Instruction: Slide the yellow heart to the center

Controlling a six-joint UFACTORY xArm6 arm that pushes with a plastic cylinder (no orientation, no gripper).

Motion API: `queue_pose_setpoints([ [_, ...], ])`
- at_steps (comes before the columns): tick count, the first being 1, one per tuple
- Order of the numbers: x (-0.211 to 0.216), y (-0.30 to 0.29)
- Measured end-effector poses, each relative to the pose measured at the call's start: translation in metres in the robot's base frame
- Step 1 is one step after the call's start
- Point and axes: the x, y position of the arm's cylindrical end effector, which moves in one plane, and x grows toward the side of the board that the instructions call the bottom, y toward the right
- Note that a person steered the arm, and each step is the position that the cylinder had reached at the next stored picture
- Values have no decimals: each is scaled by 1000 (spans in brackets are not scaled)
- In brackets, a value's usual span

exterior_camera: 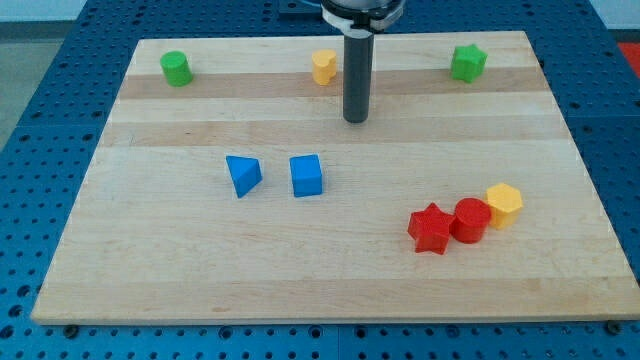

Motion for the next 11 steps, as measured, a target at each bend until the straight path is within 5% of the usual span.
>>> queue_pose_setpoints([
  [1,-42,42],
  [3,-122,34],
  [4,-165,-31],
  [6,-166,-83],
  [8,-89,-39],
  [11,88,42],
])
